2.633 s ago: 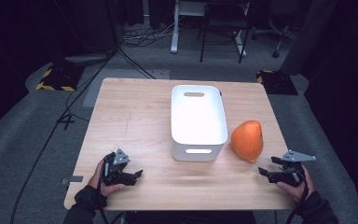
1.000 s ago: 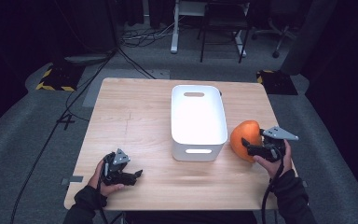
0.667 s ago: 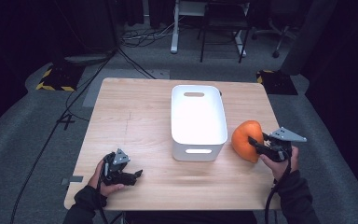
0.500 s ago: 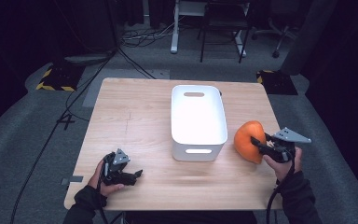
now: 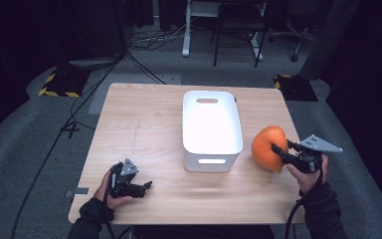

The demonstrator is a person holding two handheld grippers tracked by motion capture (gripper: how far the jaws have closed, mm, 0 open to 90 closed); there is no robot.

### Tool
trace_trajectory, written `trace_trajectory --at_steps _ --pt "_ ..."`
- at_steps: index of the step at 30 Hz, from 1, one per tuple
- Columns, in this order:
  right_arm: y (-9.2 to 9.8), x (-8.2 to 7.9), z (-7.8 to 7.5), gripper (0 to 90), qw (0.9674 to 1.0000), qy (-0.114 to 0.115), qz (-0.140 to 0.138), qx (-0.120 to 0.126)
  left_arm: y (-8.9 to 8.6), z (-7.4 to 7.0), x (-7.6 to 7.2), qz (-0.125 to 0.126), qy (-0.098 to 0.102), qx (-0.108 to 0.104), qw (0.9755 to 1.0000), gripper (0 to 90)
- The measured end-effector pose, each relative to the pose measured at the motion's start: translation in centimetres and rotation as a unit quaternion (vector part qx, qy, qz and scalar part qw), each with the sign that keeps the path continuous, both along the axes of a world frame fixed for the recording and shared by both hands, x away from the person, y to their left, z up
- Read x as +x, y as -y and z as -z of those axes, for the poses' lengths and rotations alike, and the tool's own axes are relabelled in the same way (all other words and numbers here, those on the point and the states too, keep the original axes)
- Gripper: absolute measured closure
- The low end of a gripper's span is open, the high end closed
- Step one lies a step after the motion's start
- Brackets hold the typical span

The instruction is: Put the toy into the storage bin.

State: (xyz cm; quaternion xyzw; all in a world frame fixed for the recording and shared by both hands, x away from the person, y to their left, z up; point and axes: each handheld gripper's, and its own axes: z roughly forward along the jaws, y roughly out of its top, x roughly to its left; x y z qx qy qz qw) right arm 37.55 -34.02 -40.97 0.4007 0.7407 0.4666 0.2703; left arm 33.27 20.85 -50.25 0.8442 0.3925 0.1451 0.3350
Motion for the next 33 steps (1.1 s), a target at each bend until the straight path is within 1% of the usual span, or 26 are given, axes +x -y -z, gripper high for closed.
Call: trace_trajectory --at_steps 1,3,6,7,8,9,12,14,15,16,18,19,20,21,22,25,26,27,29,32,33 --pt "0.0 0.0 -0.1 53.2 1.0000 0.001 -0.003 -0.004 0.0 0.0 0.0 0.000 0.001 0.000 1.0000 15.2" --pt "0.0 0.0 -0.3 53.3 1.0000 0.002 -0.005 -0.003 0.0 0.0 0.0 0.000 0.000 0.000 1.0000 15.2" --pt "0.0 0.0 -1.1 53.3 0.9999 0.010 -0.013 -0.006 0.0 0.0 0.0 -0.001 0.001 0.000 1.0000 15.2" --pt "0.0 0.0 -1.1 53.3 0.9999 0.010 -0.013 -0.006 0.0 0.0 0.0 -0.001 0.001 0.000 1.0000 15.2" --pt "0.0 -0.1 -1.6 53.2 0.9998 0.016 -0.015 -0.002 0.0 0.0 0.0 -0.001 0.000 -0.001 1.0000 15.2" --pt "0.0 -0.1 -1.8 53.3 0.9998 0.015 -0.015 0.000 0.0 0.0 0.0 -0.001 0.000 -0.001 1.0000 15.2" --pt "-0.1 -0.1 -2.2 53.3 0.9996 0.016 -0.022 -0.004 0.0 0.0 0.0 -0.001 0.001 0.001 1.0000 15.2" --pt "-0.2 0.0 -2.6 53.5 0.9992 0.022 -0.030 -0.010 0.0 0.0 0.0 0.000 0.001 0.000 1.0000 15.2" --pt "-0.4 0.0 -2.9 53.4 0.9992 0.022 -0.033 -0.004 0.0 0.0 0.0 0.000 0.000 0.000 1.0000 15.2" --pt "-0.4 0.0 -2.9 53.4 0.9992 0.022 -0.033 -0.004 0.0 0.0 0.0 0.000 0.000 0.000 1.0000 15.2" --pt "-0.7 0.3 -3.5 53.4 0.9989 0.025 -0.040 -0.001 0.0 0.0 0.0 0.000 0.001 0.000 1.0000 15.2" --pt "-0.7 0.3 -3.5 53.4 0.9989 0.025 -0.040 -0.001 0.0 0.0 0.0 0.000 0.001 0.000 1.0000 15.2" --pt "-0.8 0.4 -4.0 53.4 0.9987 0.029 -0.041 -0.003 0.0 0.0 0.0 0.000 0.000 0.000 1.0000 15.2" --pt "-0.8 0.4 -4.0 53.4 0.9987 0.029 -0.041 -0.003 0.0 0.0 0.0 -0.001 0.001 0.001 1.0000 15.2" --pt "-1.0 0.5 -4.5 53.2 0.9984 0.032 -0.046 0.004 0.0 0.0 0.0 -0.001 0.001 0.001 1.0000 15.2" --pt "-1.2 0.6 -5.0 52.9 0.9983 0.034 -0.047 0.005 0.0 0.0 0.0 0.000 0.001 0.001 1.0000 15.2" --pt "-1.5 0.7 -5.5 52.7 0.9981 0.037 -0.050 0.009 0.0 0.0 0.0 0.000 0.001 0.000 1.0000 15.2" --pt "-1.5 0.7 -5.5 52.7 0.9981 0.037 -0.050 0.009 0.0 0.0 0.0 0.000 0.001 0.000 1.0000 15.2" --pt "-1.9 0.9 -6.1 52.3 0.9977 0.041 -0.054 0.009 0.0 0.0 0.0 0.000 0.000 0.000 1.0000 15.2" --pt "-2.1 1.0 -6.4 52.1 0.9975 0.039 -0.058 0.009 0.0 0.0 0.0 0.000 0.000 0.000 1.0000 15.2" --pt "-2.3 1.1 -6.6 52.0 0.9973 0.044 -0.059 0.006 0.0 0.0 0.0 0.000 0.000 0.000 1.0000 15.2"
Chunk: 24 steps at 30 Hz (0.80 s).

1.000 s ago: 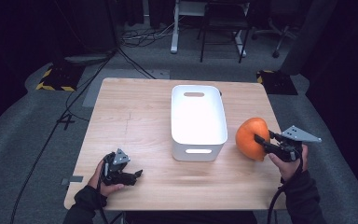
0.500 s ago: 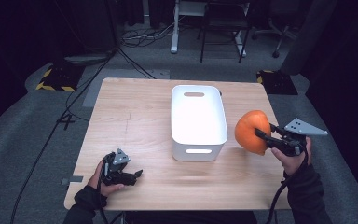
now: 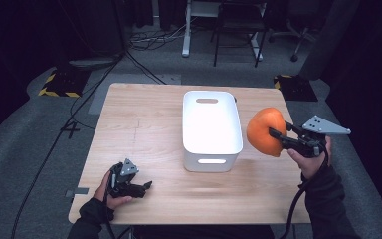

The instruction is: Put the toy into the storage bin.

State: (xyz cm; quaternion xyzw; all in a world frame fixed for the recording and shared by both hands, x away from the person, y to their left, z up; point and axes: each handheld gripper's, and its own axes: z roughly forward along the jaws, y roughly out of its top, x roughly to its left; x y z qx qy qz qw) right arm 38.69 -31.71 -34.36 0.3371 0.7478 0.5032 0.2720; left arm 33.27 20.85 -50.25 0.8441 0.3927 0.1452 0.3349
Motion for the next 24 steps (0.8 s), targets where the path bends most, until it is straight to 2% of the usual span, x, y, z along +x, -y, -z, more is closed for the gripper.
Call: trace_trajectory --at_steps 10,24 --pt "-0.5 0.3 -1.4 52.0 0.9999 0.010 -0.007 0.003 0.0 0.0 0.0 -0.001 0.000 -0.001 1.0000 15.2" --pt "-1.0 1.1 -2.4 51.9 0.9998 0.017 -0.002 0.000 0.0 0.0 0.0 0.000 0.000 0.000 1.0000 15.2"
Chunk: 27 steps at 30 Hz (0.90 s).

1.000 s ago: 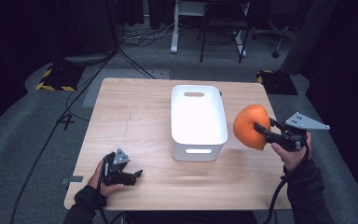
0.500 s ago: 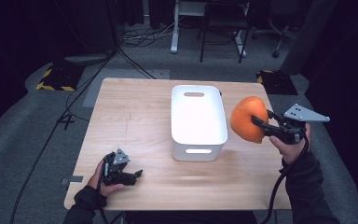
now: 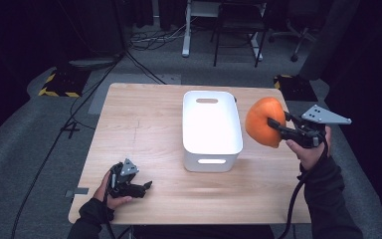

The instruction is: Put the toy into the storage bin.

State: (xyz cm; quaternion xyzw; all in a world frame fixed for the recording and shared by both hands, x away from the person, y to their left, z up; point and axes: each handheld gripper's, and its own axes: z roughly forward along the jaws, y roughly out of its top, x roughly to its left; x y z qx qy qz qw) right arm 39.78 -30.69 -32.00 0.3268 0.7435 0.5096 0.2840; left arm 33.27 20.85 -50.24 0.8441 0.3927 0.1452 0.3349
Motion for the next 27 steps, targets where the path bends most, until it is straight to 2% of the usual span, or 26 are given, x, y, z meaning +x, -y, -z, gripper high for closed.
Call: trace_trajectory --at_steps 3,5,9,15,22,24,27 --pt "0.1 0.1 -0.2 51.9 1.0000 0.005 0.003 0.004 0.0 0.0 0.0 0.000 0.001 0.001 1.0000 15.2" --pt "-0.1 0.3 -0.4 51.9 0.9999 0.007 0.004 0.015 0.0 0.0 0.1 0.003 -0.002 -0.002 1.0000 15.1" --pt "-0.4 0.3 -0.8 51.9 0.9998 0.009 0.004 0.016 0.1 0.0 0.1 0.000 -0.001 -0.003 1.0000 15.1" --pt "-1.4 0.4 -1.8 51.9 0.9997 0.019 -0.009 0.011 0.0 0.0 0.1 0.000 -0.001 -0.003 1.0000 15.1" --pt "-2.4 0.4 -2.0 51.9 0.9995 0.018 -0.021 0.016 0.1 0.0 0.1 -0.001 -0.001 -0.005 1.0000 15.2" --pt "-2.9 0.4 -2.2 51.9 0.9994 0.020 -0.027 0.012 0.0 0.0 0.0 -0.002 0.000 0.001 1.0000 15.3" --pt "-3.7 0.5 -2.6 51.9 0.9988 0.026 -0.039 0.011 0.1 0.0 -0.1 -0.004 0.000 -0.001 1.0000 15.3"
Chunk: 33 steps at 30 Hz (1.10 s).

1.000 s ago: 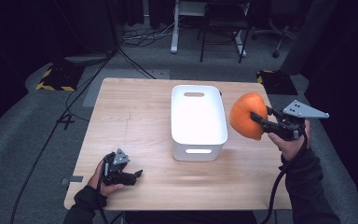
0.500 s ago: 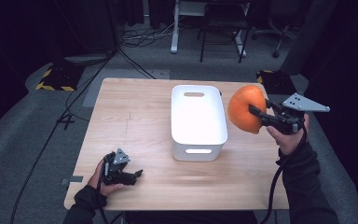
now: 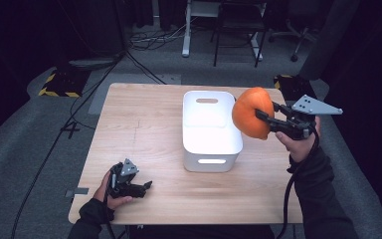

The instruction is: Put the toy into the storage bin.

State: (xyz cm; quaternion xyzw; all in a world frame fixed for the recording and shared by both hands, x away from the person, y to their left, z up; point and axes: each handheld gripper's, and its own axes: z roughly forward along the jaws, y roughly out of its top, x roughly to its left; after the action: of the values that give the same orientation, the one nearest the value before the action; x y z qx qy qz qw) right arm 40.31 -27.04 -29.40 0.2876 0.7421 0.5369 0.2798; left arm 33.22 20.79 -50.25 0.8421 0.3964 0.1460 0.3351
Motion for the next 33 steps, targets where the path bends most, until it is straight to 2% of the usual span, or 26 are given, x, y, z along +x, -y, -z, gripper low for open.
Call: trace_trajectory --at_steps 4,17,28,33 --pt "-1.0 0.2 -0.1 51.9 0.9999 -0.004 -0.014 0.001 0.0 0.0 0.0 0.000 0.000 0.000 1.0000 15.3" --pt "-3.7 -0.1 -0.7 51.9 0.9991 0.003 -0.043 -0.009 0.0 0.0 0.0 0.000 -0.001 0.000 1.0000 15.3" --pt "-6.2 0.3 0.2 51.6 0.9977 -0.010 -0.066 -0.012 0.0 0.0 0.0 0.000 0.000 0.000 1.0000 15.3" --pt "-7.1 0.3 0.6 51.4 0.9966 -0.011 -0.078 -0.023 0.0 0.0 0.0 0.000 0.000 0.000 1.0000 15.3"
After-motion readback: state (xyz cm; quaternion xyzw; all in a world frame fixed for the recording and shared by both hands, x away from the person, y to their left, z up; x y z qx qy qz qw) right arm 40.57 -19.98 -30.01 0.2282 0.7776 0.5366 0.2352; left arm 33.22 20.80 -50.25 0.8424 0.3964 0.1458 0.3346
